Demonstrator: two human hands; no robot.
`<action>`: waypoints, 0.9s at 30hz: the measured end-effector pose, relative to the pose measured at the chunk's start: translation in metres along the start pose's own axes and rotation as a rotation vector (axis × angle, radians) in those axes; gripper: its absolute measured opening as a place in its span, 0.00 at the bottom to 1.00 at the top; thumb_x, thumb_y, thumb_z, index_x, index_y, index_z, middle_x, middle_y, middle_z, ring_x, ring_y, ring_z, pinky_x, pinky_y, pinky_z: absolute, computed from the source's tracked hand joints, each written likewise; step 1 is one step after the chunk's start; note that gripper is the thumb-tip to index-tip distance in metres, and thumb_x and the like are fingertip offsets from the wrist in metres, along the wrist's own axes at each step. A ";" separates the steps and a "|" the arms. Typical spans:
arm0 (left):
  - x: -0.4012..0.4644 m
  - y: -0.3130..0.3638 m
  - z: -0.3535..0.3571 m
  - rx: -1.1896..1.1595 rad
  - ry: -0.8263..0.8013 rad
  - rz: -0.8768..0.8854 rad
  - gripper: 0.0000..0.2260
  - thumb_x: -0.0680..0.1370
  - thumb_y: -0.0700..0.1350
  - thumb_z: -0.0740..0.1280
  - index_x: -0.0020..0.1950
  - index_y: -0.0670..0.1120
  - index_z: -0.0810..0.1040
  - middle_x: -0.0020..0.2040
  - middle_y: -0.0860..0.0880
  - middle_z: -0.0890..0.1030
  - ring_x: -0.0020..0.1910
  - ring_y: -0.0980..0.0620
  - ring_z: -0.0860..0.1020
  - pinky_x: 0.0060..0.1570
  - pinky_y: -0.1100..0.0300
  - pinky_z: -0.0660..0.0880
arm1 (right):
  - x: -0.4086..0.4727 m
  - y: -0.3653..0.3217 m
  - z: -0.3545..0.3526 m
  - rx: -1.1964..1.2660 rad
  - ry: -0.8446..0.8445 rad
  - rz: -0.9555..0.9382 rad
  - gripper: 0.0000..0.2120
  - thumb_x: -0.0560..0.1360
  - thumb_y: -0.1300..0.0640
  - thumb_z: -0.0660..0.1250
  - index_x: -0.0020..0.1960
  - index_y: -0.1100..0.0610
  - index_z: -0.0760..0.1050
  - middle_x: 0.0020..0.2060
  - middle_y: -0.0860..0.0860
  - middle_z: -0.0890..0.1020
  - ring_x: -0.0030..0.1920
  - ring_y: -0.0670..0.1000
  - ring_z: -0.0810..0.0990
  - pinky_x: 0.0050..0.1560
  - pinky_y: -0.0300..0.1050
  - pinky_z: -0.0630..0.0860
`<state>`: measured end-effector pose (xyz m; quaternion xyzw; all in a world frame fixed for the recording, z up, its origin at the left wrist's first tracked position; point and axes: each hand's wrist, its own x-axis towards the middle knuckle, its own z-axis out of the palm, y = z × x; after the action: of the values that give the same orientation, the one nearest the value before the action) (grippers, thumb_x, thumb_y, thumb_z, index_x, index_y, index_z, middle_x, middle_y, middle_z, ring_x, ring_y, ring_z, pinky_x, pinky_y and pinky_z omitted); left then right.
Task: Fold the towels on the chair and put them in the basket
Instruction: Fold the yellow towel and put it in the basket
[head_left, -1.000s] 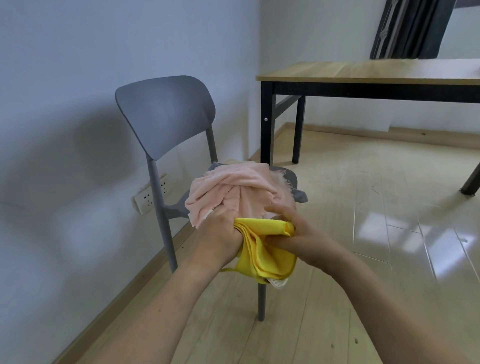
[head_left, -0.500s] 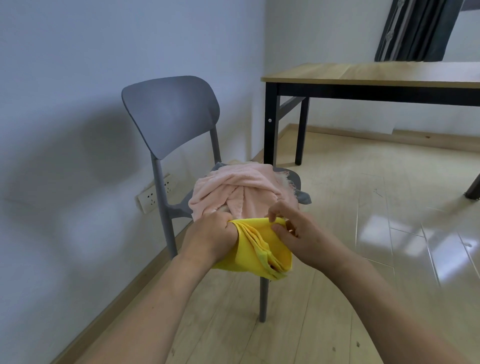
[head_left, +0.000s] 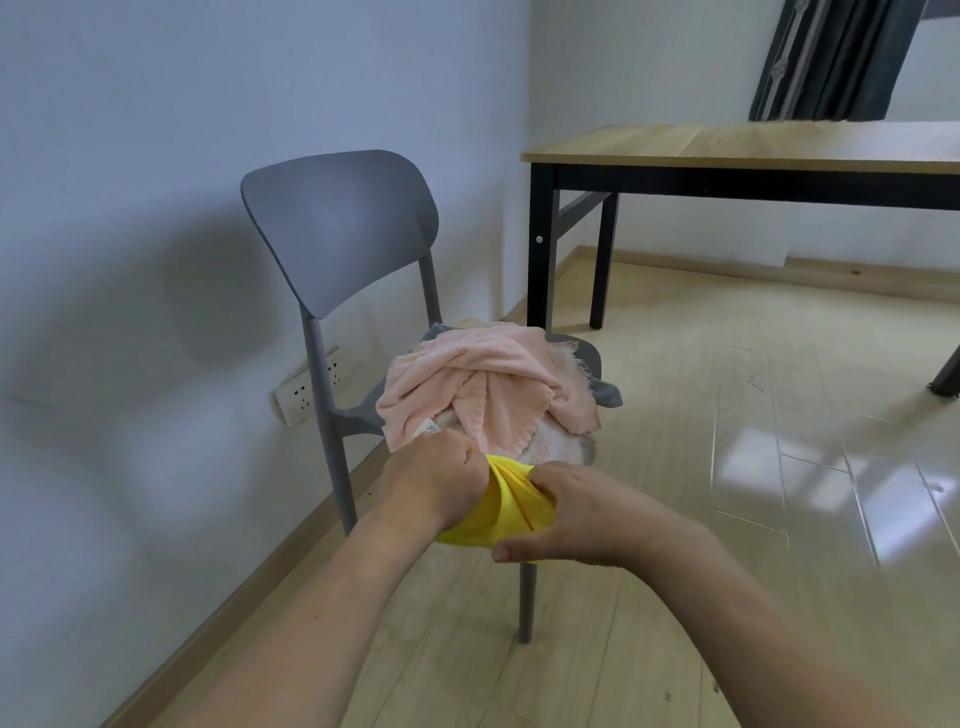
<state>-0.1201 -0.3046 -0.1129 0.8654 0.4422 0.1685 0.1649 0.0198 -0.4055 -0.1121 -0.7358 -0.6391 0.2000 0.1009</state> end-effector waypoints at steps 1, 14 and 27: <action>0.000 0.001 0.001 -0.011 -0.011 0.002 0.17 0.78 0.43 0.56 0.28 0.47 0.66 0.28 0.49 0.69 0.30 0.51 0.68 0.29 0.58 0.61 | 0.001 -0.002 0.004 -0.033 0.021 0.003 0.36 0.61 0.27 0.68 0.61 0.47 0.69 0.52 0.44 0.74 0.51 0.47 0.74 0.51 0.46 0.75; 0.004 -0.011 0.003 -0.134 -0.061 -0.077 0.15 0.75 0.45 0.55 0.28 0.45 0.61 0.28 0.48 0.66 0.29 0.51 0.63 0.29 0.56 0.59 | 0.013 0.007 0.017 -0.032 0.069 -0.062 0.14 0.73 0.57 0.59 0.58 0.54 0.70 0.50 0.49 0.71 0.51 0.51 0.73 0.52 0.46 0.73; 0.011 -0.024 0.002 -0.008 -0.111 -0.047 0.17 0.80 0.39 0.53 0.31 0.47 0.58 0.38 0.48 0.69 0.41 0.48 0.68 0.35 0.58 0.60 | 0.008 0.018 0.019 -0.118 0.368 -0.241 0.18 0.74 0.44 0.64 0.61 0.50 0.70 0.54 0.46 0.74 0.48 0.49 0.75 0.46 0.44 0.73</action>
<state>-0.1301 -0.2826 -0.1232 0.8622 0.4518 0.1181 0.1963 0.0288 -0.4025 -0.1380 -0.6830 -0.7037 0.0113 0.1954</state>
